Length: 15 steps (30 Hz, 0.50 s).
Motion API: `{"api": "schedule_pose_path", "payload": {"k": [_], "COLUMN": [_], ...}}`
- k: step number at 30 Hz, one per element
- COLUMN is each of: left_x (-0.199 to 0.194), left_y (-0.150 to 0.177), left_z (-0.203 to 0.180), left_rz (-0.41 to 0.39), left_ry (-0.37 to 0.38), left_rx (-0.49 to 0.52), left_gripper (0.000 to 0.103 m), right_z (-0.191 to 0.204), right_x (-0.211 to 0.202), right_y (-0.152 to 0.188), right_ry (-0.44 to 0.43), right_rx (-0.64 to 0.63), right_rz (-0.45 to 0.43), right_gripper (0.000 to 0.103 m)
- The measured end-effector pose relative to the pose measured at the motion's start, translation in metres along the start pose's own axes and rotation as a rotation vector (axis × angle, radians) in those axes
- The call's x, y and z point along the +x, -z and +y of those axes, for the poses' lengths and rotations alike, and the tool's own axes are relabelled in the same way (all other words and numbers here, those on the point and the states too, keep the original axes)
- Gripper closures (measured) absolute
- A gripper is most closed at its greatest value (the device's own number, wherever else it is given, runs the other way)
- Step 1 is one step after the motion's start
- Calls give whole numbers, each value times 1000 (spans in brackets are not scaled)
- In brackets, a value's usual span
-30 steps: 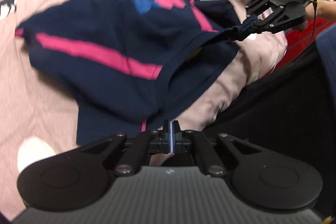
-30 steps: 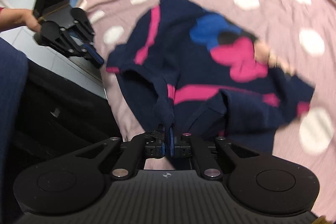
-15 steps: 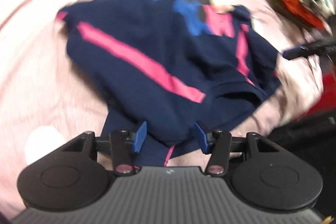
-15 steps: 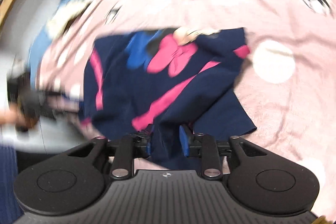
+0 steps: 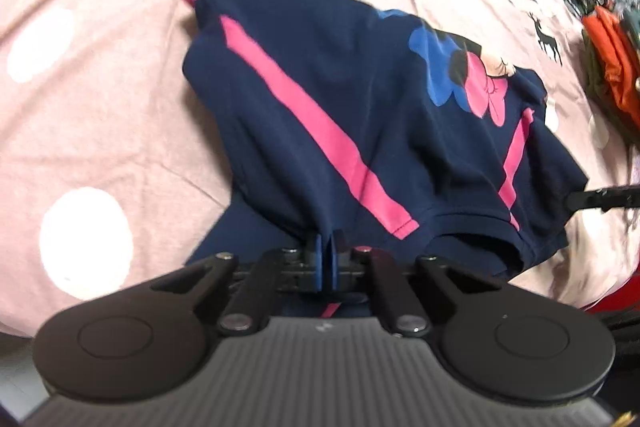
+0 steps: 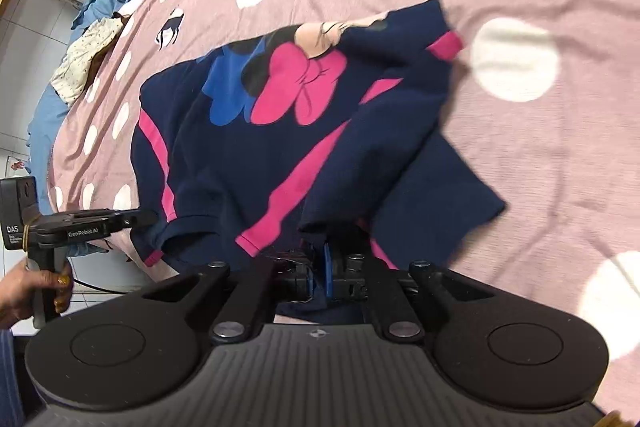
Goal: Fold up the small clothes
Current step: 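Lay the hem over the collar with both grippers and release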
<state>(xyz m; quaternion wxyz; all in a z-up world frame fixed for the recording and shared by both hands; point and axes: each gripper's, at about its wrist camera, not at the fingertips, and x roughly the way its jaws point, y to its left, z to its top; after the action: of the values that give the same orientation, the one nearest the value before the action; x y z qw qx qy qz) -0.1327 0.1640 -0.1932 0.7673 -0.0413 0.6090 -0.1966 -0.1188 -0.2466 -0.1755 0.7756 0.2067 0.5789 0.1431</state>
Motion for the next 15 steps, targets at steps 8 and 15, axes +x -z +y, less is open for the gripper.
{"api": "schedule_pose_path", "payload": {"k": [8, 15], "left_x": [-5, 5], "left_y": [10, 25], "left_z": [-6, -1], "left_rz": [56, 108], "left_ry": [-59, -110], "left_rx": [3, 20], "left_gripper": [100, 97], "right_z": [-25, -46], "right_x": [-6, 6], "right_y": [14, 16], "right_ry": [62, 76], "right_rx": [58, 122], "right_rz": [30, 60], "right_gripper": [94, 69]}}
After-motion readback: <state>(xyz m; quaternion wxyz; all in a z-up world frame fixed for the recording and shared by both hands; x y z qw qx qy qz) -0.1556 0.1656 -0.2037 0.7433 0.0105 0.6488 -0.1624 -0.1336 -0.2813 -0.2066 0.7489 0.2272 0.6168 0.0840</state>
